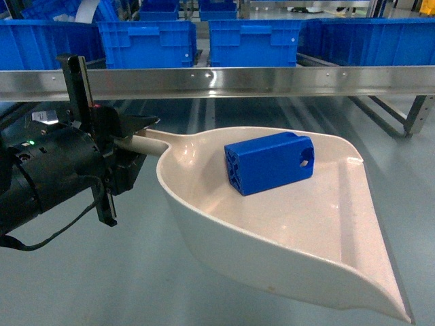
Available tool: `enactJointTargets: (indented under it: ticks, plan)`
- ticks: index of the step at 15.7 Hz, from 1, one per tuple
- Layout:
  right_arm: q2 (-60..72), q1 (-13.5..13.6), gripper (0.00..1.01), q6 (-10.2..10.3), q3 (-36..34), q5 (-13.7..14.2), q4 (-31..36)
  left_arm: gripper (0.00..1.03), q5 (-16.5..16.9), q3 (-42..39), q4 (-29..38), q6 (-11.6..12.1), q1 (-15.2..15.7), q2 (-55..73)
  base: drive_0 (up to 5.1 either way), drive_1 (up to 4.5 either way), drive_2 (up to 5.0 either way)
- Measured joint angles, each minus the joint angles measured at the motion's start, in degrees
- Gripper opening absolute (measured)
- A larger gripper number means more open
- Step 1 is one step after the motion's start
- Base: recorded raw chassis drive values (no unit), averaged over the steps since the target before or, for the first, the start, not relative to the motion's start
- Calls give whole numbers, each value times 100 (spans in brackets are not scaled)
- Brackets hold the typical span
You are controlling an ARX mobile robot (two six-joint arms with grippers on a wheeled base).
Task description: Place part in tray to right shelf
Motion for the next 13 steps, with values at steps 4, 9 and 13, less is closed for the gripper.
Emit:
enactJointTargets:
  ticks: [4, 9, 13]
  plan:
    - [2, 0, 98, 0, 0, -7, -4, 14, -24, 0, -4, 4, 9, 0, 31, 464, -403]
    - [2, 0, 98, 0, 0, -7, 4, 14, -20, 0, -2, 2, 17, 0, 11, 441, -419]
    - [2, 0, 98, 0, 0, 7, -4, 14, 11, 0, -2, 4, -15, 0, -223, 468, -241]
